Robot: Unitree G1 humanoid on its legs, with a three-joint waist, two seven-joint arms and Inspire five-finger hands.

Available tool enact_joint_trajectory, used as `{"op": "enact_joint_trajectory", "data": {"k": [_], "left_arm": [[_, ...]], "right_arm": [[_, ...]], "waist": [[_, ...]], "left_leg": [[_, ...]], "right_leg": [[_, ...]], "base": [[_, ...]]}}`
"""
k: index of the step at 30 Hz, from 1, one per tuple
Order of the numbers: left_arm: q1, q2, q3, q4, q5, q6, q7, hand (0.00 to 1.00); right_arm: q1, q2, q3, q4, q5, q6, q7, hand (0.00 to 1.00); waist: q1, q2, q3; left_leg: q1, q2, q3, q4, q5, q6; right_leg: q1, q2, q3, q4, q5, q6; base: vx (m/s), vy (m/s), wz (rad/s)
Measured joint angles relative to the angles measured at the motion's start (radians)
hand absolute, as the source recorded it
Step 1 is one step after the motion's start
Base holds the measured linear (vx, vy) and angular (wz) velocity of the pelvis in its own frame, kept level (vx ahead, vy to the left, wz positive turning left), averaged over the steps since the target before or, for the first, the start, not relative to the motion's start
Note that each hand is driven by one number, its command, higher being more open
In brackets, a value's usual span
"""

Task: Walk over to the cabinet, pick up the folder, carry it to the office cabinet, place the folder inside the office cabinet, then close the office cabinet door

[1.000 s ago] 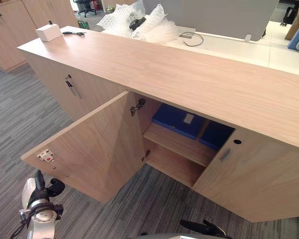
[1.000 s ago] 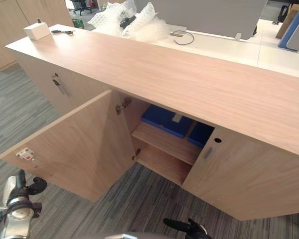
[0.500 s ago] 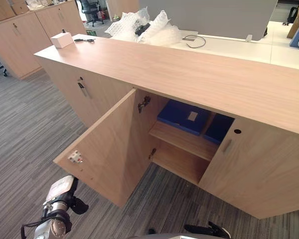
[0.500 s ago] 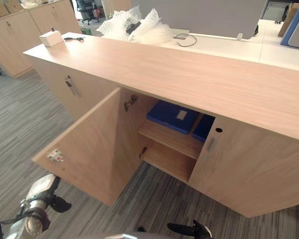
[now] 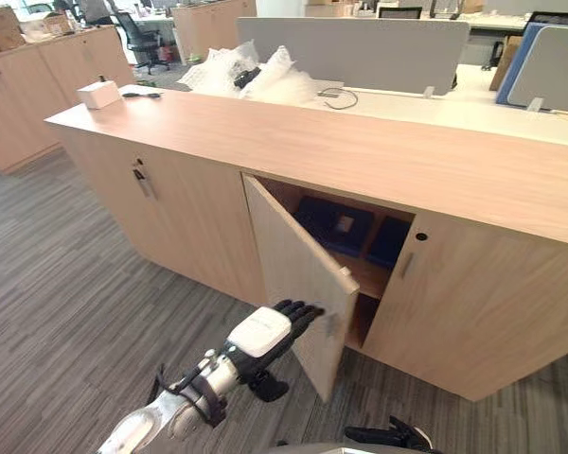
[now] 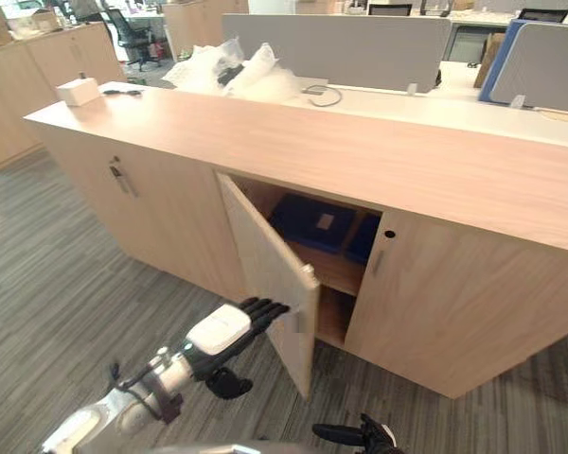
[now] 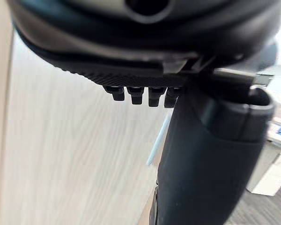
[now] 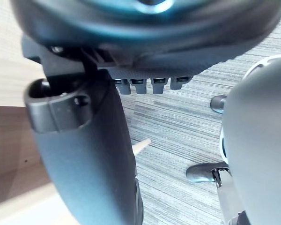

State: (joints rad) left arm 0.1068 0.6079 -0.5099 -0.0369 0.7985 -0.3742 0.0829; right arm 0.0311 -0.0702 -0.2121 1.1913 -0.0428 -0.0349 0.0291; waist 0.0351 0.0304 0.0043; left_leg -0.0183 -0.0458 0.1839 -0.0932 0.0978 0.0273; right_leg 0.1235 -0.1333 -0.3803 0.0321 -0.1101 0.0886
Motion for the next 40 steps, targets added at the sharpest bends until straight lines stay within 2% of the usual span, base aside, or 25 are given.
{"op": "enact_joint_trajectory", "data": {"k": [6, 8, 9, 11, 14, 16, 18, 20, 21, 23, 26, 27, 28, 29, 31, 32, 36, 40], "left_arm": [[-0.094, -0.108, -0.144, 0.023, -0.005, 0.014, 0.005, 1.00], [-0.118, -0.175, -0.190, 0.102, -0.005, 0.011, 0.007, 1.00], [-0.134, -0.226, -0.212, 0.199, -0.005, 0.013, 0.008, 1.00], [-0.134, -0.276, -0.213, 0.336, -0.007, 0.018, 0.007, 1.00], [-0.121, -0.347, -0.188, 0.535, -0.069, 0.060, 0.001, 1.00], [-0.066, -0.406, -0.078, 0.661, -0.239, 0.119, -0.029, 1.00], [-0.033, -0.425, 0.006, 0.734, -0.422, 0.155, -0.061, 1.00], [0.016, -0.436, 0.145, 0.876, -0.616, 0.198, -0.070, 1.00], [0.020, -0.436, 0.160, 0.885, -0.656, 0.206, -0.071, 1.00], [0.029, -0.434, 0.255, 0.928, -0.869, 0.230, -0.090, 1.00], [0.037, -0.465, 0.392, 0.980, -1.037, 0.232, -0.121, 1.00], [0.037, -0.478, 0.426, 0.992, -1.067, 0.234, -0.128, 1.00], [0.037, -0.496, 0.479, 1.007, -1.105, 0.233, -0.129, 1.00], [0.037, -0.503, 0.499, 1.011, -1.112, 0.233, -0.129, 1.00], [0.035, -0.521, 0.554, 1.025, -1.143, 0.231, -0.115, 1.00], [0.036, -0.526, 0.568, 1.025, -1.143, 0.231, -0.113, 1.00], [0.039, -0.557, 0.646, 1.029, -1.153, 0.230, -0.103, 1.00], [0.043, -0.557, 0.645, 1.045, -1.099, 0.225, -0.098, 1.00]], "right_arm": [[-0.002, 0.000, 0.040, 0.001, 0.001, 0.000, -0.016, 1.00], [-0.009, -0.001, 0.060, 0.001, 0.003, 0.000, -0.020, 1.00], [-0.016, 0.001, 0.074, 0.001, 0.005, 0.001, -0.024, 1.00], [-0.019, 0.014, 0.076, -0.003, 0.005, -0.001, -0.035, 1.00], [-0.019, 0.020, 0.075, -0.008, 0.006, -0.001, -0.051, 1.00], [-0.018, 0.026, 0.070, -0.011, 0.006, 0.000, -0.060, 1.00], [-0.017, 0.033, 0.048, -0.011, 0.005, 0.003, -0.061, 1.00], [-0.016, 0.039, 0.022, -0.010, 0.005, 0.004, -0.061, 1.00], [-0.016, 0.039, 0.017, -0.011, 0.006, 0.004, -0.060, 1.00], [-0.018, 0.039, -0.016, -0.011, 0.007, 0.003, -0.059, 1.00], [-0.022, 0.025, -0.043, -0.010, 0.008, 0.002, -0.053, 1.00], [-0.024, 0.020, -0.044, -0.010, 0.008, 0.002, -0.051, 1.00], [-0.031, 0.013, -0.046, -0.008, 0.008, 0.002, -0.050, 1.00], [-0.037, 0.010, -0.046, -0.004, 0.009, 0.003, -0.050, 1.00], [-0.038, 0.003, -0.046, 0.005, 0.008, 0.004, -0.045, 1.00], [-0.039, 0.001, -0.046, 0.008, 0.008, 0.004, -0.043, 1.00], [-0.040, 0.016, -0.048, 0.019, 0.006, 0.006, -0.036, 1.00], [-0.013, 0.032, -0.046, 0.002, 0.014, 0.000, -0.033, 1.00]], "waist": [[-0.013, -0.001, 0.002], [-0.022, -0.001, 0.002], [-0.039, -0.006, 0.005], [-0.056, -0.012, 0.009], [-0.064, -0.016, 0.013], [-0.066, -0.025, 0.021], [-0.064, -0.034, 0.028], [-0.057, -0.043, 0.037], [-0.057, -0.043, 0.038], [-0.046, -0.043, 0.061], [-0.032, -0.023, 0.084], [-0.032, -0.020, 0.088], [-0.032, -0.012, 0.095], [-0.030, -0.007, 0.099], [-0.007, 0.001, 0.107], [-0.002, 0.002, 0.107], [0.012, -0.014, 0.105], [0.006, -0.032, 0.063]], "left_leg": [[0.019, 0.003, -0.006, 0.000, 0.003, 0.009], [0.021, 0.008, -0.007, -0.001, 0.003, 0.009], [0.028, 0.011, -0.008, -0.001, 0.003, 0.009], [0.041, 0.017, -0.006, -0.002, 0.001, 0.006], [0.045, 0.027, -0.004, -0.002, -0.004, -0.003], [0.056, 0.032, 0.000, -0.002, -0.006, -0.007], [0.068, 0.035, 0.005, -0.001, -0.008, -0.010], [0.081, 0.041, 0.028, 0.010, -0.021, -0.023], [0.077, 0.042, 0.028, 0.014, -0.025, -0.022], [0.023, 0.056, 0.040, 0.121, -0.077, -0.019], [-0.060, 0.097, 0.035, 0.348, -0.181, -0.016], [-0.075, 0.093, 0.000, 0.380, -0.189, -0.017], [-0.095, 0.083, -0.090, 0.413, -0.194, -0.014], [-0.097, 0.078, -0.130, 0.417, -0.195, -0.016], [-0.099, 0.063, -0.265, 0.407, -0.211, -0.039], [-0.098, 0.062, -0.286, 0.401, -0.216, -0.048], [-0.057, 0.057, -0.249, 0.333, -0.207, -0.033], [0.010, 0.028, -0.238, 0.183, -0.142, -0.033]], "right_leg": [[0.038, 0.012, -0.003, -0.039, 0.003, -0.002], [0.040, 0.017, -0.002, -0.043, 0.001, -0.005], [0.050, 0.022, -0.002, -0.048, 0.001, -0.006], [0.060, 0.027, 0.003, -0.051, -0.002, -0.011], [0.061, 0.035, 0.008, -0.051, -0.005, -0.015], [0.070, 0.039, 0.014, -0.051, -0.006, -0.017], [0.080, 0.040, 0.020, -0.051, -0.006, -0.017], [0.086, 0.041, 0.039, -0.051, -0.006, -0.017], [0.084, 0.042, 0.040, -0.051, -0.006, -0.017], [0.064, 0.038, 0.056, -0.032, -0.005, -0.018], [0.051, 0.047, 0.109, -0.006, -0.007, -0.021], [0.045, 0.047, 0.118, -0.001, -0.006, -0.022], [0.029, 0.046, 0.138, 0.008, -0.002, -0.021], [0.025, 0.047, 0.147, 0.009, 0.003, -0.021], [-0.005, 0.057, 0.192, 0.004, 0.026, -0.021], [-0.010, 0.058, 0.202, 0.000, 0.031, -0.020], [-0.016, 0.038, 0.246, -0.016, 0.056, -0.008], [-0.019, 0.004, 0.251, -0.029, 0.058, -0.003]], "base": [[0.06, -0.047, -0.01], [0.02, -0.053, -0.06], [0.01, -0.041, -0.04], [-0.01, -0.047, -0.10], [-0.02, -0.037, -0.08], [-0.02, -0.019, -0.06], [-0.02, -0.009, -0.10], [-0.03, 0.014, -0.23], [-0.04, 0.023, -0.12], [-0.06, 0.024, -0.13], [-0.07, 0.050, -0.45], [-0.06, 0.069, -0.46], [-0.04, 0.041, -0.35], [-0.06, 0.061, -0.46], [-0.05, 0.048, -0.51], [-0.05, 0.076, -0.44], [-0.06, 0.110, -0.32], [-0.01, 0.049, -0.08]]}}
